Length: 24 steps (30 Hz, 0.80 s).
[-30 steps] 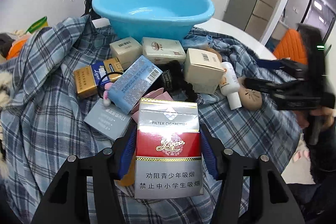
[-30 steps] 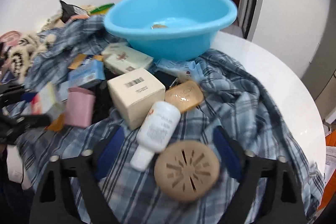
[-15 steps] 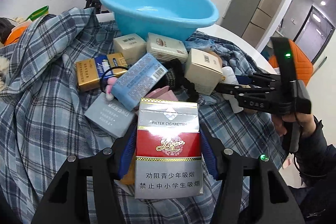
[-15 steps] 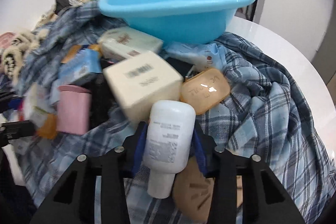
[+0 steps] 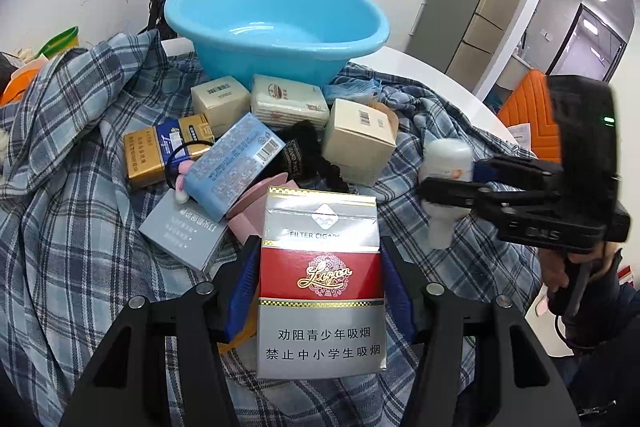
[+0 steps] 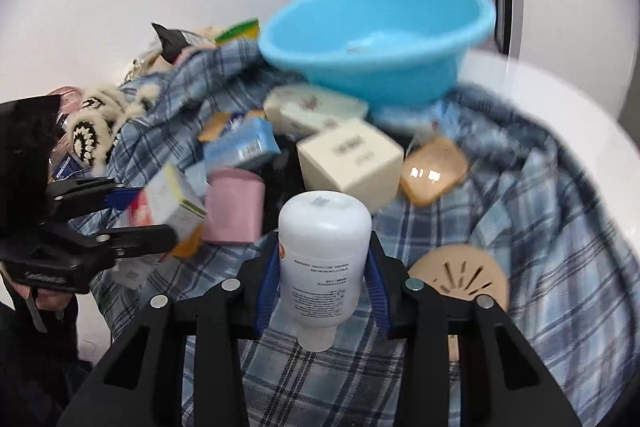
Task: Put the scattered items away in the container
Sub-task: 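Grasp the red cigarette pack with the left gripper while the right gripper grasps the white lotion bottle, then lift the red pack with the left gripper while the right gripper carries the white bottle over the basin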
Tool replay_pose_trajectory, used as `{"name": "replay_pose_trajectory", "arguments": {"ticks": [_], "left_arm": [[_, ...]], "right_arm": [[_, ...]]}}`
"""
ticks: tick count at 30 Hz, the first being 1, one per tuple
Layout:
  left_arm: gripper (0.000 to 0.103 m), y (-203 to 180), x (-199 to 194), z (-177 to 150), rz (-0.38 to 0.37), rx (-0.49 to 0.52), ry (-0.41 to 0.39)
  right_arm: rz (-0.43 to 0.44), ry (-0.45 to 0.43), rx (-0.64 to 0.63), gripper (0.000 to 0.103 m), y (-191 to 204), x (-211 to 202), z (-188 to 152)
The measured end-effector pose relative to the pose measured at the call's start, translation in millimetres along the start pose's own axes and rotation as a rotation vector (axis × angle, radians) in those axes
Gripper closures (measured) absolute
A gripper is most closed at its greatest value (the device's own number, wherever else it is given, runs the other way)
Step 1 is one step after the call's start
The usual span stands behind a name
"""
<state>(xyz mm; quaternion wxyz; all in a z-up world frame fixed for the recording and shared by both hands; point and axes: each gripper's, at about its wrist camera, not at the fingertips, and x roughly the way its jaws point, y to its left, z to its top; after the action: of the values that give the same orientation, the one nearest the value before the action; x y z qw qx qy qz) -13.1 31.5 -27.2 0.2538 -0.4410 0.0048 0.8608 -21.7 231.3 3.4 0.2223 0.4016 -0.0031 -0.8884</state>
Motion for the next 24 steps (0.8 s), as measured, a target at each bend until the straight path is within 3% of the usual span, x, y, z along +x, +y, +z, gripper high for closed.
{"name": "replay_pose_trajectory", "arguments": {"ticks": [3,5,7,12,24], "left_arm": [[0.043,1,-3,3,0.04,-0.016,-0.033],[0.043,1,-10,3,0.18,-0.037,-0.125],[0.043,1,-15,2,0.248,-0.064,-0.186],[0.043,-2,-8,0,0.217,-0.106,-0.19],[0.043,2,-19,3,0.26,-0.099,-0.225]], "right_arm": [[-0.048,-0.048,-0.033,0.065,9,-15,3],[-0.073,-0.072,-0.038,0.064,10,-21,3],[-0.121,-0.099,-0.029,0.064,9,-22,2],[-0.161,-0.147,0.037,0.064,5,-24,-5],[-0.141,-0.188,0.118,0.064,-17,-45,0]]}}
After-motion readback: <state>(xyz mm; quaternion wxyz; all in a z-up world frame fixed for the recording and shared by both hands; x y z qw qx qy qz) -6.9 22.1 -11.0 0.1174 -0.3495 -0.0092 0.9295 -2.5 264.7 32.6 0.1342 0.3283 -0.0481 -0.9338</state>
